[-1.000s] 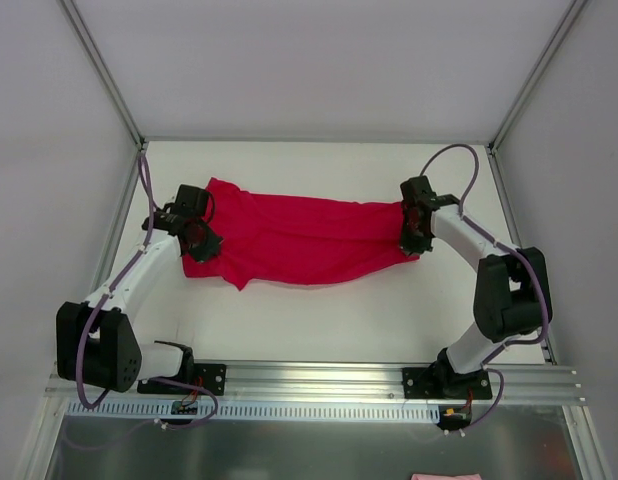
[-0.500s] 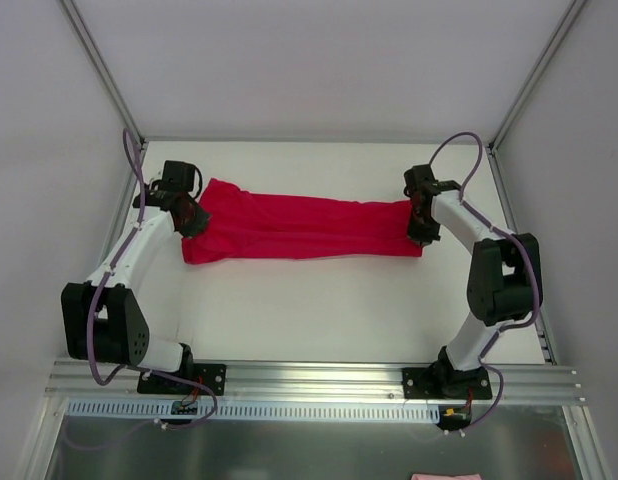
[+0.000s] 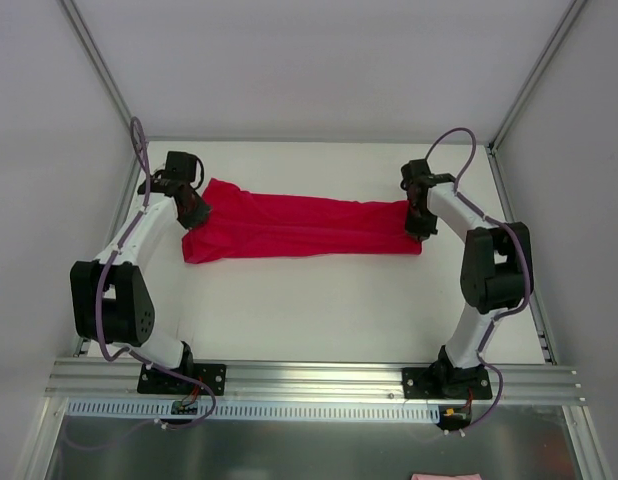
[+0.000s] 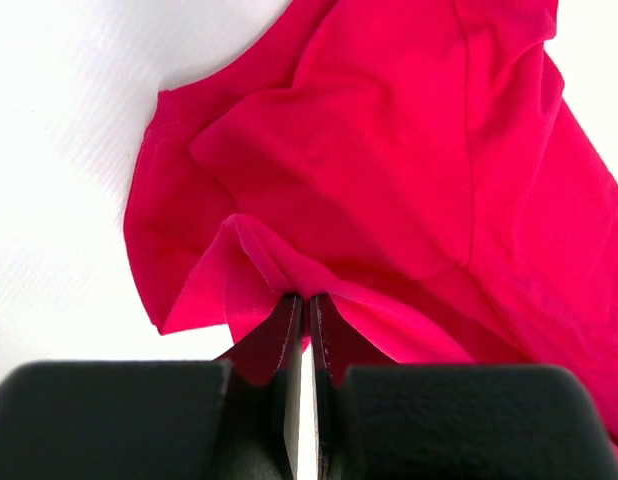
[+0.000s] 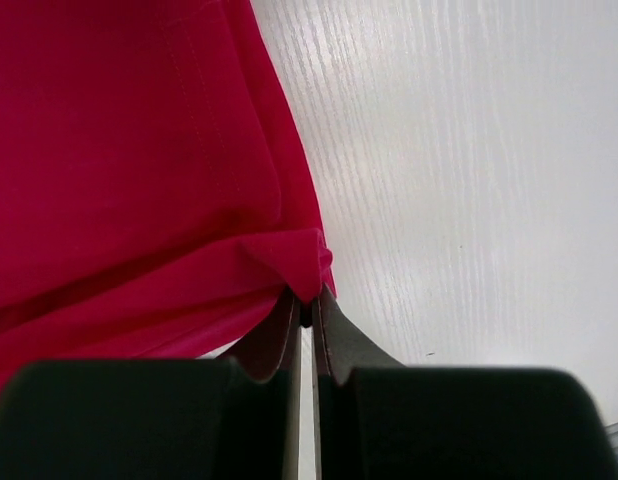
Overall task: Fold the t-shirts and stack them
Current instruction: Fold the other side of the tshirt into a rectangle
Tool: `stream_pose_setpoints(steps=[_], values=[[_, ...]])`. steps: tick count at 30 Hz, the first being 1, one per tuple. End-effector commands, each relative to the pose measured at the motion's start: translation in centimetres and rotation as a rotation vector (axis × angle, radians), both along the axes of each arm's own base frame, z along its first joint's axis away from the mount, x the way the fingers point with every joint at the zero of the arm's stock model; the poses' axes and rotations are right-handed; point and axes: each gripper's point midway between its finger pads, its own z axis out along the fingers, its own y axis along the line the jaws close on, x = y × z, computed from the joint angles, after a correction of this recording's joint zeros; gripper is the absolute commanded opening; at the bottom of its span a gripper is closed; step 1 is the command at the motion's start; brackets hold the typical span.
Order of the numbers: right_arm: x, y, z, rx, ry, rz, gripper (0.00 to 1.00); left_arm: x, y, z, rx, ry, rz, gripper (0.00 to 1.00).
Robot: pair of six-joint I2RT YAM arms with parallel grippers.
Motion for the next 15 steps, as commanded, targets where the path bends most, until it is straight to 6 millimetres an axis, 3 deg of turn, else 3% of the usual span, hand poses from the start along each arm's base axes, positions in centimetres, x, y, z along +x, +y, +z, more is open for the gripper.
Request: stream_pose_setpoints(steps=[1,7,15], values=[[0.9,-1.4,0.9,-0.056,-0.005,-0.012,0.01,2.0,1.6,1.9,0.075,-0.063,-0.001,0.00],[2.0,-1.0,1.0,-0.038,-0.015,-0.013,0.01,4.1,1.8,2.7,0.093,-0.101,-0.021,0.00],[3.9,-0.4,1.1,-0.027,-0.040,0.001,0.01,6.5,1.3,1.7,0.087,-0.080,-0.058,0.00]])
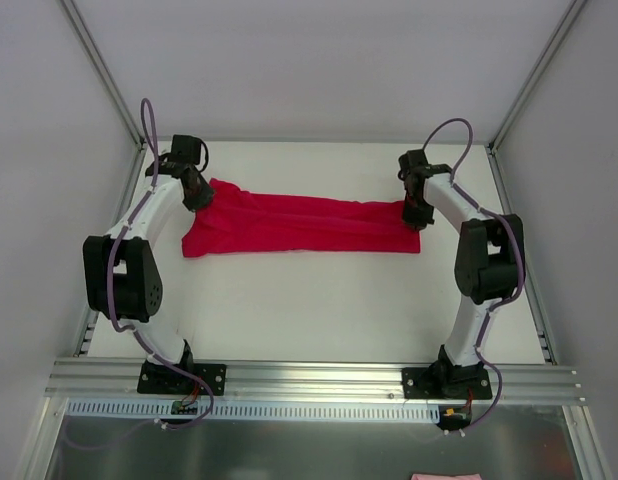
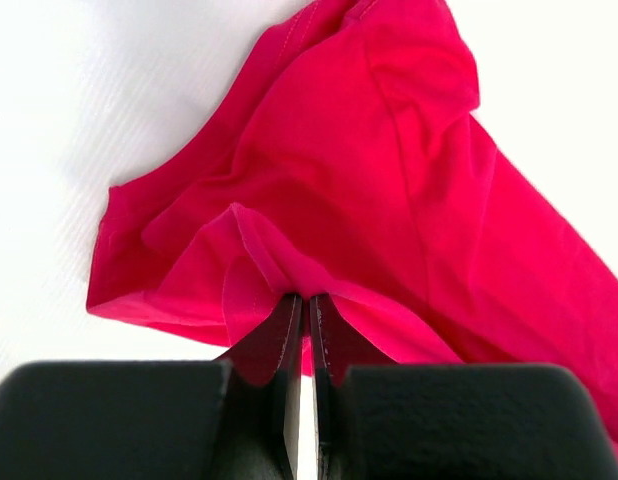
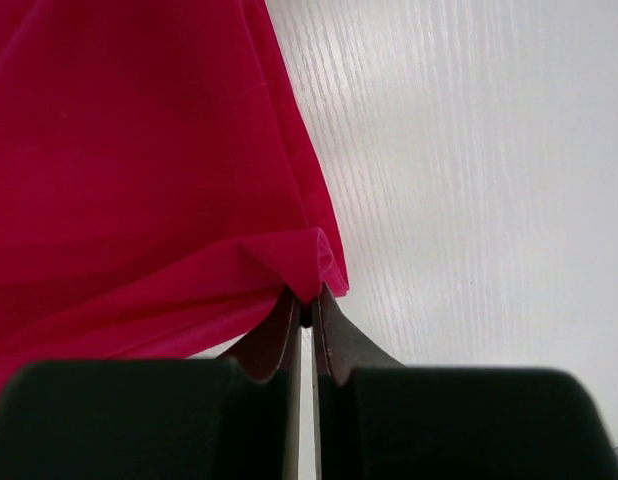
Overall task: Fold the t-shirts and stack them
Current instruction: Fold the other side of the tshirt into a rectangle
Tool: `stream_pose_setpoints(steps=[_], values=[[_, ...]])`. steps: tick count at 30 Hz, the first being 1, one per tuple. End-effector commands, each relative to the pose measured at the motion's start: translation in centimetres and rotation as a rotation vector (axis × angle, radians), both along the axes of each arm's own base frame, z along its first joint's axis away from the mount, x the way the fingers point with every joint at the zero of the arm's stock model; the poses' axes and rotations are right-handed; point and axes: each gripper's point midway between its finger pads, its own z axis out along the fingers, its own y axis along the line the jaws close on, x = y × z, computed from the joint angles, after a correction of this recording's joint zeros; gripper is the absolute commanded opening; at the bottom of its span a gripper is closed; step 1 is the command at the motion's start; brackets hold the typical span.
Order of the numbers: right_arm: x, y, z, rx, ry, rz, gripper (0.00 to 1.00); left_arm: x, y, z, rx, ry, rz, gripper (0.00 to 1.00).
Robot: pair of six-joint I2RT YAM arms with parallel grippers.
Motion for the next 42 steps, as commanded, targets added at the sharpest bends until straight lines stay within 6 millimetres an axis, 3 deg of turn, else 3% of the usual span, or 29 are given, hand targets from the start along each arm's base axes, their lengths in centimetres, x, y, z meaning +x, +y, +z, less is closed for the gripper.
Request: stream_pose_setpoints(steps=[1,6,17,21,23,27,32,34,35,36,37,38,42], values=[[1.6,-1.0,0.9,-0.033,-0.019,-0.002,0.01,1.4,1.4,0.6,0.053,-0.026,0.004,0.00],[2.9,-0.7,1.5,-0.033,-0.027,0.008,0.01,1.7,1.2,0.3,0.049,-0.021,-0.009,0.00],[3.6,-0.8,1.2,-0.048,-0.008,0.027,0.02,2.1,1.6,-0.5,0.071,-0.008,-0.012,0.00],[3.8,-1.0,1.1,-0.070,-0.002,0.031,0.52,3.3,1.8,-0.6,0.088,-0.013,-0.004,0.00],[4.1,-1.0,1.6,-0.070,-0.031,0.037,0.63,4.3,2.0,-0.4,0.094,-0.027,0.004,0.00],[4.6,-0.8,3.0,-0.057,-0.108,0.050,0.64,6.0,2.0,-0.8,0.096,-0.039,0.006,0.00],[3.6,-0.6,4.2,-0.028,-0.138,0.065,0.62,7.5,1.7,-1.2,0.092,-0.043,-0.018,0.00],[3.5,-0.4,4.5,-0.015,-0.156,0.066,0.60,7.4,1.7,-2.1,0.092,-0.013,-0.023,0.26],[3.3,-0.4,4.9,-0.010,-0.169,0.066,0.58,7.3,1.9,-2.3,0.099,-0.006,-0.013,0.46],[3.2,-0.2,5.1,-0.001,-0.178,0.066,0.57,7.3,2.0,-2.2,0.099,-0.016,0.001,0.80],[3.2,0.1,5.4,0.019,-0.183,0.072,0.56,7.4,2.0,-1.9,0.100,-0.030,0.003,0.91],[3.1,0.3,6.0,0.035,-0.199,0.076,0.52,7.1,1.9,-1.3,0.096,-0.053,0.000,0.98],[2.8,1.9,7.4,0.130,-0.232,0.095,0.40,8.0,1.2,1.9,0.062,-0.172,-0.023,0.99]])
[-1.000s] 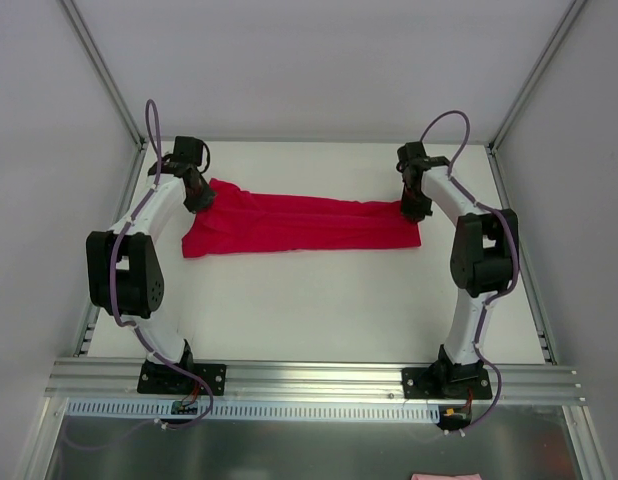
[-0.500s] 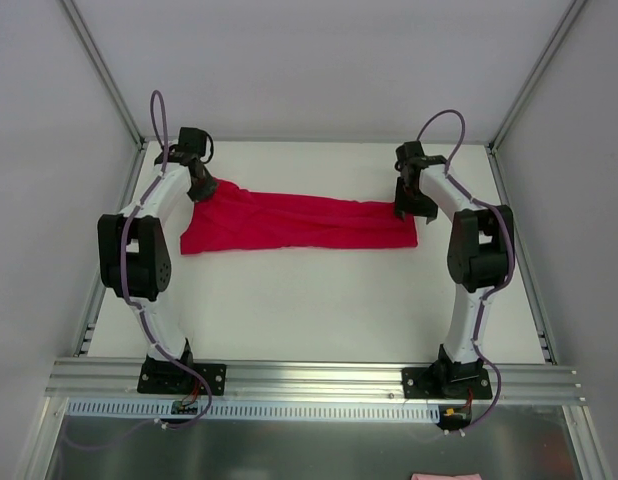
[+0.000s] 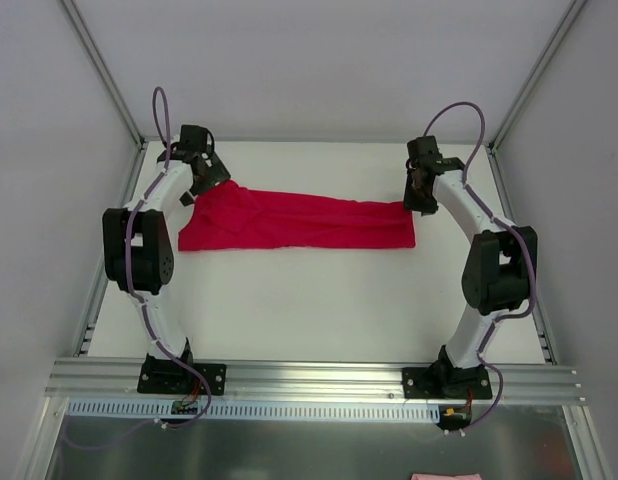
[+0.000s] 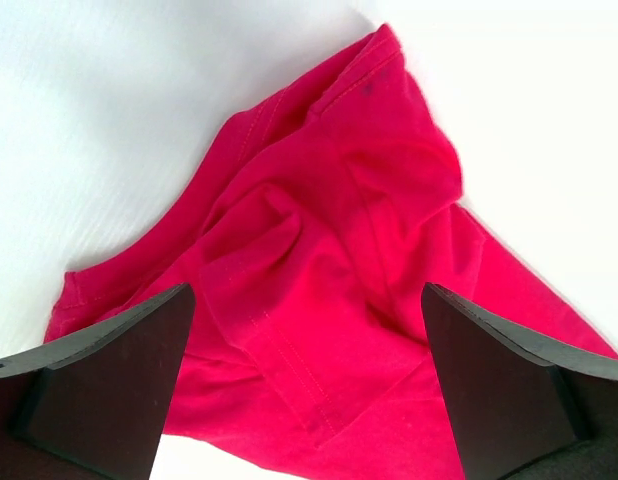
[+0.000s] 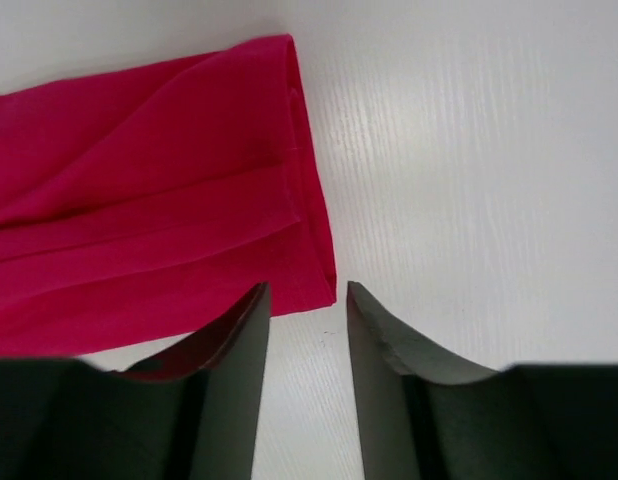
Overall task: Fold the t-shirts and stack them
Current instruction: Fold the other side of the tshirt into a rectangle
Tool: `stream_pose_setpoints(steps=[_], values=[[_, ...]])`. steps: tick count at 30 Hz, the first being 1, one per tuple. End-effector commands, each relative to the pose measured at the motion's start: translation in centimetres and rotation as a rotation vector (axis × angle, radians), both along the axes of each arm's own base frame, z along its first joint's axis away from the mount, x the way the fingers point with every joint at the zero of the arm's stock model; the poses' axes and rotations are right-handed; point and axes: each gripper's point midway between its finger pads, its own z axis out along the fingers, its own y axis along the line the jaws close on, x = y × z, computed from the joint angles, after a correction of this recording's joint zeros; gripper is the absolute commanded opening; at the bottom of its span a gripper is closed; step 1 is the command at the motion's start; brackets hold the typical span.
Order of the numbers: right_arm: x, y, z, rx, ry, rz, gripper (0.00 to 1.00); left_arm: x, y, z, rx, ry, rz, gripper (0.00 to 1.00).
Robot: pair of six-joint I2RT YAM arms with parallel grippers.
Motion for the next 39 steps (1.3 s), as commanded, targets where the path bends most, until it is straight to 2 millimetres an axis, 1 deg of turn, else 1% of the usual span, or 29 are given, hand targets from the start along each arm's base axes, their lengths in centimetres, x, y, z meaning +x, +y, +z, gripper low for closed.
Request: stream_pose_setpoints(steps=[1,3,4,5,7,9,10,11,12,14,15,16,17,18,19,20,22,23,24,25,26,33,37,38,39], values=[[0.1,1.5,3.0,0.111,-0.081,0.023,0.34,1.4,0.3,6.2,-0.013,-0.186,-0.006,0.99],[-0.3,1.7,2.6,0.117,-0.057,0.027,0.27,1.3,-0.1,7.1,-0.035,-0.204,-0.011,0.99],[-0.4,1.7,2.4,0.116,-0.048,0.030,0.21,1.1,-0.2,7.2,-0.043,-0.204,-0.014,0.99],[-0.5,1.7,2.2,0.114,-0.041,0.029,0.19,0.7,-0.4,7.3,-0.055,-0.200,-0.011,0.99],[-0.6,1.9,1.9,0.128,-0.033,0.038,0.12,-0.1,-1.1,7.1,-0.090,-0.181,-0.023,0.99],[-0.5,2.2,1.7,0.137,-0.027,0.048,0.09,-0.9,-1.8,6.7,-0.120,-0.174,-0.022,0.99],[-0.5,2.4,1.3,0.143,-0.014,0.052,0.04,-1.8,-2.5,6.0,-0.135,-0.158,-0.038,0.99],[-0.4,2.4,1.1,0.147,-0.011,0.051,0.02,-2.2,-2.7,5.6,-0.143,-0.151,-0.035,0.99],[-0.3,2.5,0.9,0.155,-0.005,0.053,0.02,-2.9,-3.0,4.5,-0.148,-0.124,-0.035,0.99],[0.0,2.7,0.3,0.159,0.008,0.052,0.01,-3.7,-4.2,3.3,-0.188,-0.089,-0.051,0.98],[0.1,2.9,0.0,0.165,0.016,0.056,0.01,-4.3,-4.6,2.3,-0.194,-0.060,-0.058,0.96],[0.2,2.9,-0.2,0.167,0.022,0.054,0.01,-4.7,-5.5,1.9,-0.188,-0.050,-0.076,0.92],[0.3,2.9,-0.4,0.165,0.027,0.056,0.01,-5.1,-5.7,1.4,-0.184,-0.036,-0.080,0.86],[0.3,2.9,-0.5,0.171,0.036,0.057,0.01,-5.6,-6.0,0.7,-0.185,-0.025,-0.084,0.78],[0.5,2.8,-0.9,0.177,0.048,0.053,0.01,-5.9,-6.7,0.4,-0.195,-0.017,-0.097,0.69],[0.6,3.0,-1.0,0.189,0.052,0.055,0.01,-6.4,-7.0,-0.3,-0.197,0.001,-0.102,0.43],[0.8,3.0,-1.4,0.198,0.072,0.054,0.01,-6.9,-7.6,-1.1,-0.197,0.025,-0.112,0.22],[0.7,3.1,-1.6,0.204,0.081,0.057,0.01,-7.2,-7.9,-1.5,-0.194,0.041,-0.119,0.04],[0.8,3.1,-1.8,0.205,0.088,0.059,0.01,-7.5,-8.0,-2.0,-0.193,0.059,-0.119,0.00],[0.9,3.2,-1.8,0.208,0.092,0.064,0.01,-7.7,-8.1,-2.2,-0.194,0.067,-0.117,0.00],[0.9,3.3,-2.3,0.208,0.107,0.063,0.01,-8.0,-8.2,-2.6,-0.193,0.076,-0.121,0.00],[1.5,3.0,-4.0,0.215,0.131,0.045,0.01,-8.4,-8.4,-3.4,-0.172,0.105,-0.144,0.00],[3.3,3.1,-4.5,0.199,0.096,0.084,0.01,-9.0,-8.6,-3.6,-0.162,0.128,-0.160,0.00],[4.0,3.1,-4.2,0.201,0.076,0.093,0.01,-9.1,-8.6,-3.5,-0.162,0.130,-0.161,0.00],[4.2,3.2,-4.4,0.200,0.080,0.094,0.01,-9.3,-8.7,-3.6,-0.157,0.133,-0.169,0.00]])
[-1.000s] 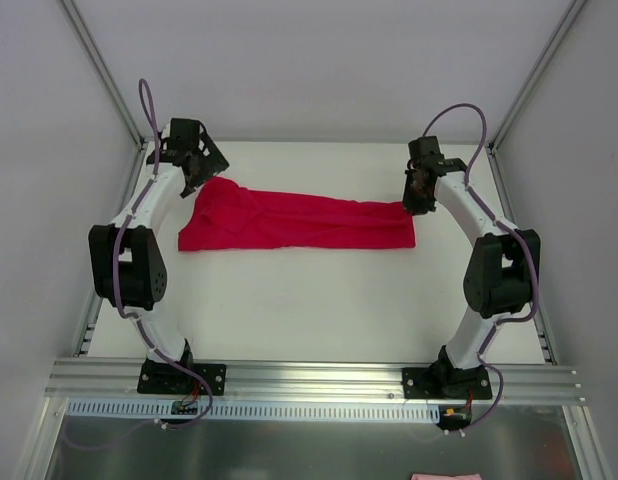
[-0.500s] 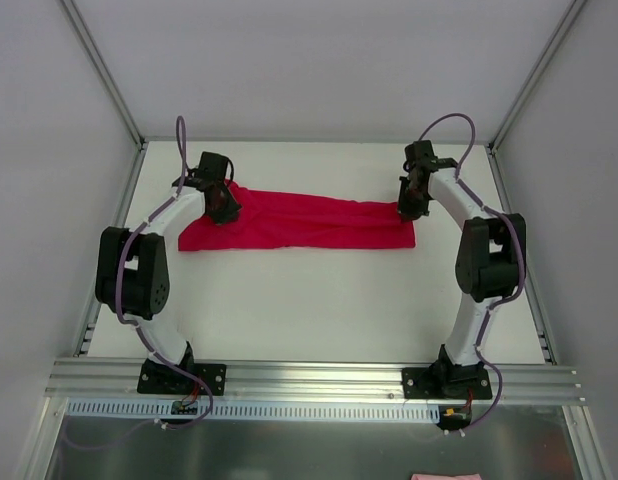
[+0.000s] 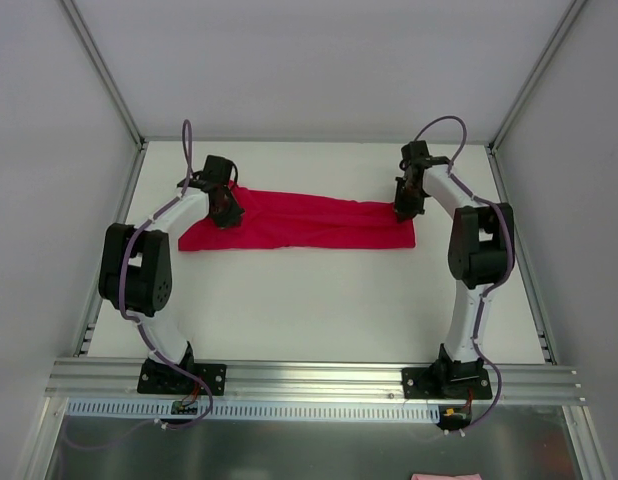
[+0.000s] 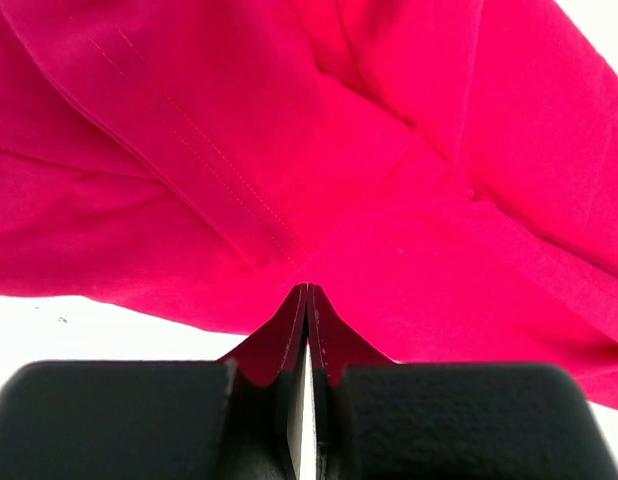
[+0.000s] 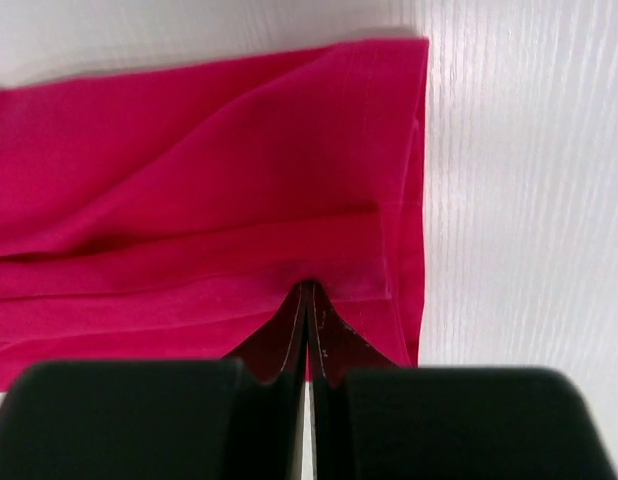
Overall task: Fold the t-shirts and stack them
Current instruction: Fold the other side of the tshirt into a rectangle
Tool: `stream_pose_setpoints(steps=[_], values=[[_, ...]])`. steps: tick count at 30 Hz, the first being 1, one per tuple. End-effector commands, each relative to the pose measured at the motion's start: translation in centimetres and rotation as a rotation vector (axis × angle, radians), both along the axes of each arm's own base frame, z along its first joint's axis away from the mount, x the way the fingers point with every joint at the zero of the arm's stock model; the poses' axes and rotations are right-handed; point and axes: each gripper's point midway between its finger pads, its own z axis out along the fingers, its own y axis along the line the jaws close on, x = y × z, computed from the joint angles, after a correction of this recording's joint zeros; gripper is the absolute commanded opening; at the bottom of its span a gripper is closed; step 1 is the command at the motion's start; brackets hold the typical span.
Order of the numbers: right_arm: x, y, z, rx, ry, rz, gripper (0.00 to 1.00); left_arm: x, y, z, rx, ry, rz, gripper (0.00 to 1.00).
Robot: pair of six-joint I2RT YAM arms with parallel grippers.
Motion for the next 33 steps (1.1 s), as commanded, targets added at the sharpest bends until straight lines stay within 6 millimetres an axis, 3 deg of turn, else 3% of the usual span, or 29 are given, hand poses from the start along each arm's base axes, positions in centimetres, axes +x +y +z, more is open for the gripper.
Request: stream_pose_setpoints(steps=[1,6,11,22,28,33], values=[[2.9,0.4,1.9,0.026,-0.088,0.031,0.01,-1.2,-0.3,-0.4,0.018,0.032,-0.032,0.00],[2.9,1.6,6.4,0.086,-0.217,0.060,0.01,-1.5,-0.5,-0.9,0.013,0.038,-0.047,0.00],[0.9,1.0,8.3,0.070,-0.241,0.081,0.01,-1.8,-1.6,-1.7,-0.013,0.049,-0.062,0.00],[-1.4,1.4,6.3,0.101,-0.162,0.095,0.01,-2.0,-2.2,-1.9,-0.007,0.053,-0.080,0.00],[-0.3,1.6,4.3,0.116,-0.138,0.081,0.01,-2.3,-1.7,-1.2,0.027,0.051,-0.079,0.00],[2.2,2.1,3.3,0.136,-0.144,0.058,0.01,-2.6,-0.9,-0.6,0.061,0.050,-0.074,0.00]])
